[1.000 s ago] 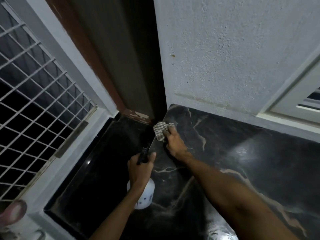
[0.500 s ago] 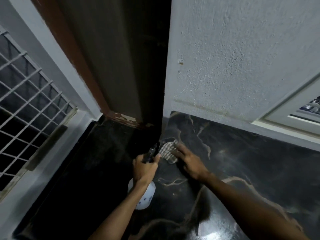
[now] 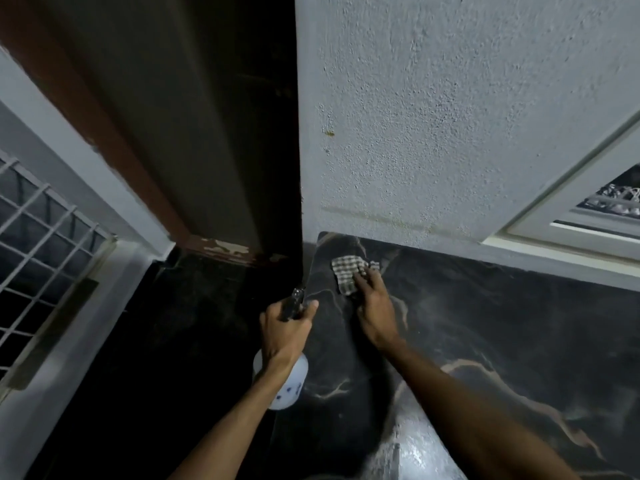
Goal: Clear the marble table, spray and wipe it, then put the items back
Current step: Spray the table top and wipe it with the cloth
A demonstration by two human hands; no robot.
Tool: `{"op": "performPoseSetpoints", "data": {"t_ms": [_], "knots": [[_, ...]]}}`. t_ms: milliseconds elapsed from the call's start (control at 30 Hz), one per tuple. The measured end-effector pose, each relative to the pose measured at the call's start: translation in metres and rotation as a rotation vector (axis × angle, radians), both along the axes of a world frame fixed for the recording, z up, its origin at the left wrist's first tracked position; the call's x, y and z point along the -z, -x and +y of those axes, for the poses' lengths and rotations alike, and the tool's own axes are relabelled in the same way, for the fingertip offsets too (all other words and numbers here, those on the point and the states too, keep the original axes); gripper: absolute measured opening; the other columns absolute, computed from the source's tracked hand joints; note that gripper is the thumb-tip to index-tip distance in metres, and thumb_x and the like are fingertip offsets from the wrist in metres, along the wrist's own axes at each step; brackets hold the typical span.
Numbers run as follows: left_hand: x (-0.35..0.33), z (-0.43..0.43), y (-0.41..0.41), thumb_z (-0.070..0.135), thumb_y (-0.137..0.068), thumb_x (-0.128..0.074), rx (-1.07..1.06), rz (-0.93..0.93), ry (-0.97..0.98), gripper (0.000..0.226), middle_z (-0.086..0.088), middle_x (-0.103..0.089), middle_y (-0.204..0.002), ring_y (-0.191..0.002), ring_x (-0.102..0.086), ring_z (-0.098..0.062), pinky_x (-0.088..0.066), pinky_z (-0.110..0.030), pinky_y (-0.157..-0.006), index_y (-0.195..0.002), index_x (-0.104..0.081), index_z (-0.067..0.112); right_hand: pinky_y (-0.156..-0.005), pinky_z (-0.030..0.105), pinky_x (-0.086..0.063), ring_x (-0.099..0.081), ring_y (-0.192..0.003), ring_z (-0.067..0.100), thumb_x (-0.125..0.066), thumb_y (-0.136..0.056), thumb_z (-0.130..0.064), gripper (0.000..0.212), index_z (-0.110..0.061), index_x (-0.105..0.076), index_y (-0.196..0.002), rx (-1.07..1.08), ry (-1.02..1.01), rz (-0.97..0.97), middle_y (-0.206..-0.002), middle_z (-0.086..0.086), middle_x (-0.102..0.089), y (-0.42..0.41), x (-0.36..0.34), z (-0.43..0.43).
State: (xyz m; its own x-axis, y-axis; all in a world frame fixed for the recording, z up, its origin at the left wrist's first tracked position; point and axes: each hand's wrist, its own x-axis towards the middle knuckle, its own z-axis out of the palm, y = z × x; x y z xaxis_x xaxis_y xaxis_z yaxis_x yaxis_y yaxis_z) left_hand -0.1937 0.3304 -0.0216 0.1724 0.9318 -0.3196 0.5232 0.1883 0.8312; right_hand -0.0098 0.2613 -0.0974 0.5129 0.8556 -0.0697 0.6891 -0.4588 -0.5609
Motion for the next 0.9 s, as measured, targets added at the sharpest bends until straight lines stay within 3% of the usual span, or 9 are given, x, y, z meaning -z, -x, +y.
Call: {"op": "performPoseSetpoints", "data": {"t_ms": [133, 267, 400, 467, 567, 600, 667, 800, 900], "knots": [[-0.003, 0.018, -0.008, 0.035, -0.082, -0.081, 0.023, -0.003, -0.113, 0.039, -0.003, -0.069, -0.062, -0.075, -0.069, -0.031, -0.056, -0.041, -0.076, -0.054, -0.058, 0.022, -0.119, 0.043, -0.032, -0.017, -0.154, 0.029, -0.052, -0.087, -0.004, 0.068, -0.017, -0.039, -0.152, -0.347, -0.038, -0.115, -0.165, 0.009, -0.019, 0.010, -0.002, 0.064], [-0.003, 0.031, -0.015, 0.029, -0.084, -0.081, 0.031, -0.024, -0.106, 0.049, 0.012, -0.057, -0.043, -0.065, -0.064, -0.024, -0.051, -0.035, -0.072, -0.046, -0.051, 0.023, -0.109, 0.051, -0.042, -0.033, -0.142, 0.037, -0.047, -0.087, 0.001, 0.059, -0.010, -0.046, -0.145, 0.046, 0.007, -0.059, -0.153, 0.014, -0.032, -0.026, -0.005, 0.104], [-0.002, 0.036, -0.021, 0.029, -0.084, -0.081, 0.067, -0.025, -0.142, 0.045, 0.012, -0.060, -0.046, -0.074, -0.067, -0.033, -0.056, -0.047, -0.080, -0.049, -0.053, 0.024, -0.116, 0.046, -0.031, -0.016, -0.154, 0.030, -0.047, -0.093, -0.003, 0.064, -0.017, -0.034, -0.154, -0.371, -0.015, -0.186, -0.166, 0.008, -0.018, -0.013, 0.002, 0.078], [-0.002, 0.036, -0.023, 0.030, -0.084, -0.081, 0.084, -0.047, -0.141, 0.043, 0.007, -0.064, -0.054, -0.076, -0.068, -0.035, -0.056, -0.050, -0.080, -0.050, -0.055, 0.026, -0.120, 0.047, -0.027, -0.016, -0.154, 0.029, -0.050, -0.092, -0.002, 0.065, -0.019, -0.036, -0.153, -0.195, -0.001, -0.174, -0.166, 0.007, -0.017, -0.048, 0.004, 0.057], [-0.004, 0.029, -0.029, 0.033, -0.083, -0.081, 0.096, -0.082, -0.142, 0.041, 0.003, -0.066, -0.058, -0.075, -0.069, -0.033, -0.058, -0.050, -0.078, -0.051, -0.057, 0.028, -0.116, 0.048, -0.038, -0.036, -0.139, 0.034, -0.049, -0.085, 0.005, 0.061, -0.010, -0.044, -0.144, 0.379, 0.024, -0.085, -0.154, 0.013, -0.029, -0.100, 0.000, 0.012], [-0.004, 0.024, -0.031, 0.034, -0.083, -0.081, 0.092, -0.099, -0.129, 0.040, 0.003, -0.066, -0.058, -0.073, -0.069, -0.033, -0.059, -0.050, -0.077, -0.051, -0.057, 0.028, -0.113, 0.048, -0.040, -0.038, -0.136, 0.034, -0.047, -0.085, 0.007, 0.061, -0.009, -0.043, -0.144, 0.424, 0.030, -0.093, -0.153, 0.014, -0.030, -0.102, -0.003, -0.002], [-0.003, 0.015, -0.041, 0.039, -0.082, -0.080, 0.132, -0.092, -0.107, 0.038, 0.001, -0.068, -0.058, -0.076, -0.069, -0.035, -0.058, -0.050, -0.079, -0.053, -0.059, 0.026, -0.113, 0.049, -0.041, -0.036, -0.140, 0.035, -0.045, -0.088, 0.006, 0.066, -0.013, -0.037, -0.151, 0.335, 0.045, -0.100, -0.159, 0.013, -0.023, -0.078, -0.009, -0.019], [-0.007, -0.010, -0.066, 0.049, -0.078, -0.077, 0.207, -0.078, -0.066, 0.038, -0.005, -0.069, -0.060, -0.078, -0.068, -0.037, -0.058, -0.050, -0.080, -0.058, -0.064, 0.019, -0.120, 0.036, -0.024, -0.020, -0.152, 0.028, -0.053, -0.089, -0.001, 0.066, -0.018, -0.039, -0.152, -0.166, 0.000, -0.121, -0.165, 0.009, -0.022, -0.046, -0.001, -0.049], [-0.010, -0.029, -0.083, 0.056, -0.073, -0.074, 0.206, -0.075, -0.061, 0.039, -0.006, -0.069, -0.062, -0.081, -0.068, -0.037, -0.057, -0.048, -0.083, -0.058, -0.063, 0.022, -0.115, 0.032, -0.030, -0.037, -0.139, 0.030, -0.049, -0.091, -0.003, 0.053, -0.014, -0.049, -0.143, 0.283, -0.023, -0.056, -0.153, 0.009, -0.034, -0.105, -0.002, -0.091]]}}
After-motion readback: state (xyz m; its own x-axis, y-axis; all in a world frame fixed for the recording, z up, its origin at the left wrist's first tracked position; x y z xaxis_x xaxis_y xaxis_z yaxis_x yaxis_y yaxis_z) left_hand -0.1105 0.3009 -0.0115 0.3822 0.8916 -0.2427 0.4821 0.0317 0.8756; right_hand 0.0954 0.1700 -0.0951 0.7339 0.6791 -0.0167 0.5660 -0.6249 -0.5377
